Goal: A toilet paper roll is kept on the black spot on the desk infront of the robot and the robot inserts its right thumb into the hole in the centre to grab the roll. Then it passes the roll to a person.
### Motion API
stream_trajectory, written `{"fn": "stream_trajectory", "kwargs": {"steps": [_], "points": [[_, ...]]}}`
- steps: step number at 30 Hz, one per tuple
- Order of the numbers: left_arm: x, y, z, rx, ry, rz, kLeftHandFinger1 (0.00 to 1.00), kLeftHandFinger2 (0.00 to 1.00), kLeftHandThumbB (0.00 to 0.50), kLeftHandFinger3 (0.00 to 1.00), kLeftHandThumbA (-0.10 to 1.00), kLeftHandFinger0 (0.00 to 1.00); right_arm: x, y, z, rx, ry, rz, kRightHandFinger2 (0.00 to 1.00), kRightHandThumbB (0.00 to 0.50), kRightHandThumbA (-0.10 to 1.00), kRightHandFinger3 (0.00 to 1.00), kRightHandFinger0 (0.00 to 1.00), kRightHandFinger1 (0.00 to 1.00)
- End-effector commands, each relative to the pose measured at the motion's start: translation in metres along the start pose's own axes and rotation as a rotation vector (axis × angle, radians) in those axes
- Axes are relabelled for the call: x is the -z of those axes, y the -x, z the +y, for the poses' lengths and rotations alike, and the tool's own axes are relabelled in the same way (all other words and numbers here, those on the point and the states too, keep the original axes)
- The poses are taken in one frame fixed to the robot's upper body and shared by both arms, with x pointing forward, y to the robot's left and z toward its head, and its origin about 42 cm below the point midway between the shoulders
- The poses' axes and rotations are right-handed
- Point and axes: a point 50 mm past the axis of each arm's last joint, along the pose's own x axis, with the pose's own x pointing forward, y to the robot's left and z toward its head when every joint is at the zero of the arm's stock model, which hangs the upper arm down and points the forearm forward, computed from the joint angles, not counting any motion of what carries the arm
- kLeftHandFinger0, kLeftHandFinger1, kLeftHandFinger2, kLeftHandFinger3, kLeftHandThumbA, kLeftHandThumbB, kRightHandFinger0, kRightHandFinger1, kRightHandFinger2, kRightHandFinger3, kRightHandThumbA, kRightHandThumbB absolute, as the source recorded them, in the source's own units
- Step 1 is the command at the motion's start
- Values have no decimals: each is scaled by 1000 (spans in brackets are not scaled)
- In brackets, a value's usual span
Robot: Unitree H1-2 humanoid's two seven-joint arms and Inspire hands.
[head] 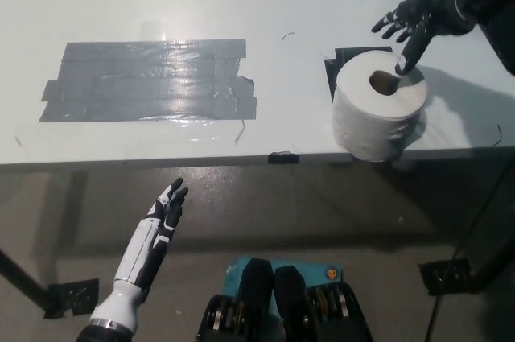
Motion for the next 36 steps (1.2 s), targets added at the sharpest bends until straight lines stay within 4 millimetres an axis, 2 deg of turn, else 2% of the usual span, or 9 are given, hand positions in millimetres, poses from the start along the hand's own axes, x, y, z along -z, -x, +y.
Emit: {"fn": "stream_trajectory", "kwargs": {"steps": [1,9,11,18,20,23,26,28,36], "points": [[-14,-2,3,9,-28,-70,1000,1000,85,1000,1000,1000,-25,29,-28,-2,95,-37,1000,393,1000,1000,1000,1000],[-18,-8,4,11,-32,-76,1000,1000,65,1000,1000,1000,-29,34,-33,12,104,-43,1000,396,1000,1000,1000,1000],[-17,-6,3,15,-31,-74,1000,1000,73,1000,1000,1000,-28,31,-29,2,114,-46,1000,378,1000,1000,1000,1000],[-17,-5,3,10,-33,-70,1000,1000,83,1000,1000,1000,-24,18,-18,-7,98,-9,1000,407,1000,1000,1000,1000],[-19,-7,4,14,-33,-80,1000,1000,68,1000,1000,1000,-24,17,-19,7,98,-6,1000,407,1000,1000,1000,1000],[-19,-7,4,11,-33,-81,1000,1000,79,1000,1000,1000,-23,15,-18,29,59,-14,1000,417,1000,1000,1000,1000],[-19,-8,4,15,-30,-82,1000,1000,86,1000,1000,1000,-22,15,-18,46,106,-2,1000,440,1000,1000,1000,1000],[-20,-8,4,19,-36,-83,1000,1000,75,1000,1000,1000,-21,13,-18,65,74,-6,1000,450,1000,1000,1000,1000],[-20,-7,3,18,-20,-79,1000,1000,87,1000,1000,1000,-20,9,-17,155,54,-78,1000,434,1000,1000,1000,1000]]}}
